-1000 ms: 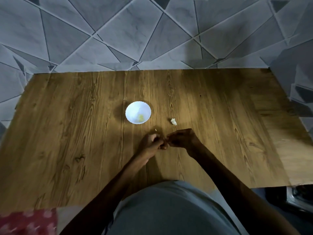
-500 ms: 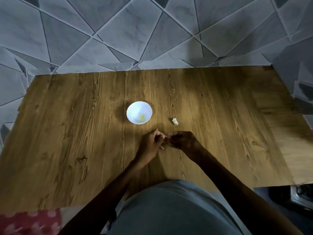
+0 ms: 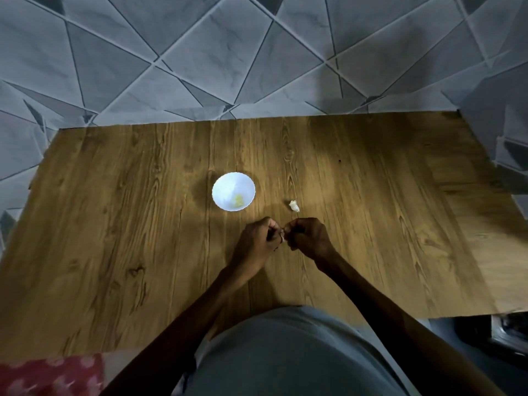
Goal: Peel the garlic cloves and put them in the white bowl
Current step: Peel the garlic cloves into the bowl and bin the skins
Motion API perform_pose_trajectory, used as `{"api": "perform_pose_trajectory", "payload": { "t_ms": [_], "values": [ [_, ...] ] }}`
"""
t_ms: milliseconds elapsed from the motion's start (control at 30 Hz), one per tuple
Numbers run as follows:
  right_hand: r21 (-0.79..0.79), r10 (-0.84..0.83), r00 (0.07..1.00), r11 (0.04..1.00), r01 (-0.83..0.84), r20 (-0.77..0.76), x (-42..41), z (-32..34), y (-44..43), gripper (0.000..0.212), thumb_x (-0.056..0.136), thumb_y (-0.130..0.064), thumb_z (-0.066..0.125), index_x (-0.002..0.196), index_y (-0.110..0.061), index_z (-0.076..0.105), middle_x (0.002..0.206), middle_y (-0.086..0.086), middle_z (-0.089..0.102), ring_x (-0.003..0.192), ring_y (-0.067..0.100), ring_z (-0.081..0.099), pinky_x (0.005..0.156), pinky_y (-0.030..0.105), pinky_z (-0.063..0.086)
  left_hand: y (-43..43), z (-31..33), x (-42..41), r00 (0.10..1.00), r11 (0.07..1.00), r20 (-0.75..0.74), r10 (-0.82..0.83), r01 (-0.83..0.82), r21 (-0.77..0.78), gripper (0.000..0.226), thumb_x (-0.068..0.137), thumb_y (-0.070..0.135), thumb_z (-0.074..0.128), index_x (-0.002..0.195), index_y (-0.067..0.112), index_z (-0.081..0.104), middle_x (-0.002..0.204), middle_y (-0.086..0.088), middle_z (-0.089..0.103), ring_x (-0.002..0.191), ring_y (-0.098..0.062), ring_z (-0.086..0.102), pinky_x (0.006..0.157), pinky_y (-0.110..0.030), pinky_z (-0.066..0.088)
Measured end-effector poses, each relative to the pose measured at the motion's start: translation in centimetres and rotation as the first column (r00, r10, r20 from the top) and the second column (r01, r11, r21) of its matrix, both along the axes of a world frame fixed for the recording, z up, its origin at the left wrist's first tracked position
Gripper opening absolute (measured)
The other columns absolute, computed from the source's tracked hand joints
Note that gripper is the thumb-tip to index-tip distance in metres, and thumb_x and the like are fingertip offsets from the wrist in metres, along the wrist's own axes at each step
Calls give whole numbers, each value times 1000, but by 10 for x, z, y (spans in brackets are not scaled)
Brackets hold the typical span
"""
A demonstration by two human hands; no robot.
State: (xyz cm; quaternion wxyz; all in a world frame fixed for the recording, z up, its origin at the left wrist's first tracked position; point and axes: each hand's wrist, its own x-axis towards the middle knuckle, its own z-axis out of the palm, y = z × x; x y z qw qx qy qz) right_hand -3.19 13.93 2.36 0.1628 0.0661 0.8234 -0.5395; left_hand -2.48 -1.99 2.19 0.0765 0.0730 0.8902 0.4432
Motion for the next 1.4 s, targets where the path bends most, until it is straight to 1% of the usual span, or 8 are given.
{"api": "perform_pose_trajectory", "payload": {
  "t_ms": [100,267,433,533,667,900,1033,1400],
  "values": [
    [-60,13,998,998,-9,60,-1,1,1,16,88,9,53,90,3,67,74,9,65,61,12,62,56,24,52,3,-2,0,1000,1000,-26,9,-10,-29,4,90,12,64,93,10,64,83,2,68,71,-5,62,63,-18,51],
    [-162,37,994,987,-20,101,-1,1,7,17,89,10,50,95,9,66,79,15,64,69,18,61,60,25,53,8,0,-1,937,947,327,120,-207,246,9,94,10,59,90,6,66,72,-6,68,60,-8,64,56,-22,51],
    [-255,31,977,967,24,210,-1,1,7,17,93,4,50,94,6,68,78,11,64,70,17,60,62,26,52,15,-6,5,998,994,-40,46,-49,-101,2,91,12,62,92,10,61,84,-3,66,74,-10,62,67,-22,49],
    [-292,37,974,956,31,223,-2,2,11,17,94,2,51,93,3,68,78,11,64,73,19,60,63,27,52,16,-6,0,958,976,258,129,-169,137,9,94,13,59,95,5,64,83,-7,69,66,-6,64,62,-17,51],
    [-418,82,988,908,-21,128,2,10,12,16,87,-11,58,90,3,65,82,19,59,74,25,57,64,28,51,10,-12,-5,763,744,626,157,-509,433,20,99,10,50,88,1,65,74,-12,69,65,-20,63,61,-24,53],
    [-216,-72,990,972,96,118,-9,7,5,11,90,3,60,89,1,70,79,14,69,70,21,65,62,26,57,0,-11,2,881,876,440,171,-341,341,12,89,3,66,82,13,69,76,-8,73,70,-26,71,68,-33,60],
    [-149,-45,992,987,62,119,-11,1,7,11,90,6,60,87,2,70,86,17,73,80,27,73,71,34,62,-2,-11,0,955,967,243,168,-207,148,8,80,18,78,77,15,71,68,3,71,64,-11,68,59,-21,54],
    [-127,-58,995,990,68,80,-9,0,7,8,90,-2,66,89,2,73,82,14,74,74,22,74,68,33,62,-1,5,-6,986,989,138,98,-112,97,8,87,17,70,89,14,76,75,6,73,70,-6,68,70,-26,57]
  ]
}}
